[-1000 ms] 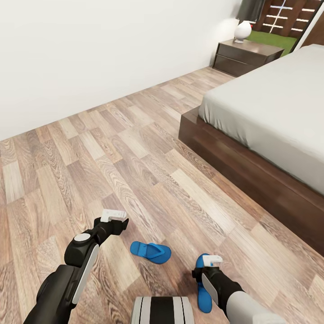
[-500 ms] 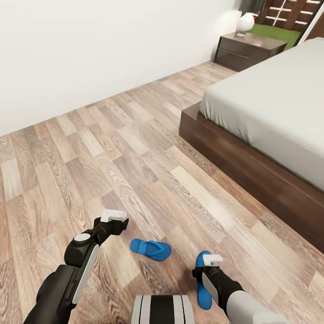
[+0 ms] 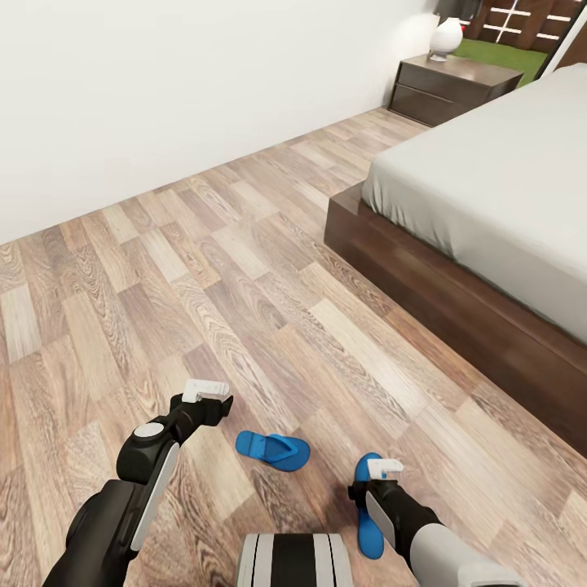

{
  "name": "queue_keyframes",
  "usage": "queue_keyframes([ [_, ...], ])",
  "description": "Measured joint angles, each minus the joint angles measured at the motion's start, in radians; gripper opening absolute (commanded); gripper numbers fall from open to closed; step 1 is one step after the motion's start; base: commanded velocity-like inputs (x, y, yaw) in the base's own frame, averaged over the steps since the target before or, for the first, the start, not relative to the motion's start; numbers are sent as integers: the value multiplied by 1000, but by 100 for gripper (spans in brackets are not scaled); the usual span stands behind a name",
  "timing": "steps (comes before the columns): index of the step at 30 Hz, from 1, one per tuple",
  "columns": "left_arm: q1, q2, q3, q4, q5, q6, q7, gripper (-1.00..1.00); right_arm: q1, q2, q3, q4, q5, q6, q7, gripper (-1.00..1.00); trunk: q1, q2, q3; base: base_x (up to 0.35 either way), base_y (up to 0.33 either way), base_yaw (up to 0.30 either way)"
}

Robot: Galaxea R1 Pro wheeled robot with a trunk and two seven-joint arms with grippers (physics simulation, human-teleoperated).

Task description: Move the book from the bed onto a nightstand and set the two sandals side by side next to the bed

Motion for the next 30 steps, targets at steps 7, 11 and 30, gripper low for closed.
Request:
queue_keyframes([
  [7, 0, 0, 0, 0, 0, 0, 0, 100, -1, 0, 0, 0, 0, 0, 0, 100, 0, 0, 0, 0, 0, 0],
  [11, 0, 0, 0, 0, 0, 0, 0, 100, -4, 0, 0, 0, 0, 0, 0, 100, 0, 0, 0, 0, 0, 0],
  [30, 1, 0, -1, 0, 0, 0, 0, 100, -16, -1, -1, 0, 0, 0, 0, 100, 3, -2, -27, 0, 0, 0],
])
